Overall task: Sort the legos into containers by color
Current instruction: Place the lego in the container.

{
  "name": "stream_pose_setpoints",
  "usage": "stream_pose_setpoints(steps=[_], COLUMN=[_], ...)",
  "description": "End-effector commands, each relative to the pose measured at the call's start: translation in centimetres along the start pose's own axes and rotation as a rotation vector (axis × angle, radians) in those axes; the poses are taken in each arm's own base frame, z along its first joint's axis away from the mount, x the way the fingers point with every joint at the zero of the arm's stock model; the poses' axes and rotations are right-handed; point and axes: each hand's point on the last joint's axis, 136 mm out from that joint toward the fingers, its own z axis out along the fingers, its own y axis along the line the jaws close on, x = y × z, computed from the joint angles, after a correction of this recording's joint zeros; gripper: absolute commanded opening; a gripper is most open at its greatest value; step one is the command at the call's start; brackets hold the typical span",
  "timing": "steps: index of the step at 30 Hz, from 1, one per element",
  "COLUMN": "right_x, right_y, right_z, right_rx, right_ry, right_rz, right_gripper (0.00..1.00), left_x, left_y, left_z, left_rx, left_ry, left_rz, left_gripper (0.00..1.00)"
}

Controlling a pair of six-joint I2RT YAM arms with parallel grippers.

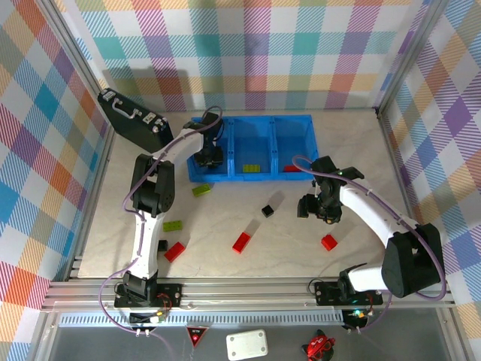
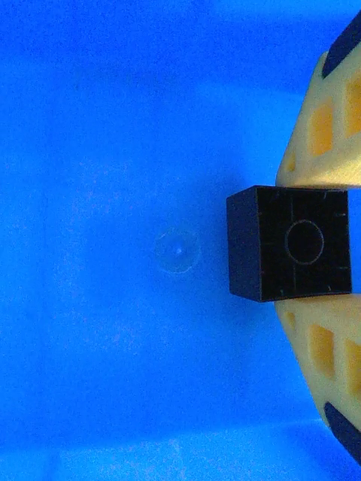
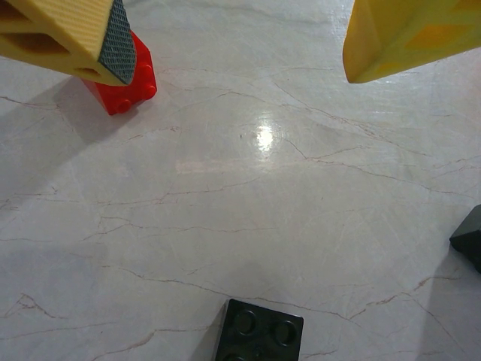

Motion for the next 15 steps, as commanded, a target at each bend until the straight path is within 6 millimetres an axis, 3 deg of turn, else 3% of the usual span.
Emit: stream_pose_setpoints(steps=[1,9,15], right_x=[0.7,0.7,0.7], right_y=[-0.3,-0.2,-0.1], right_z=[-0.1,0.1,0.1], right_rx=[0.009,0.011,0.011], right_ry=[0.007,0.012,0.013], right_rz=[-0.013,-0.015,-0.019], right_gripper=[0.74,0.74,0.74], left_x=[0.0,0.0,-0.2], left_y=[0.7,0.4,0.0], left_z=[0.5,0.5,-0.8], left_rx=[-0.02,0.008,0.035], left_ry=[0.029,0.032,0.018], left_rz=[0.015,0.013,0.008], left_gripper=[0.34,0.39,0.45])
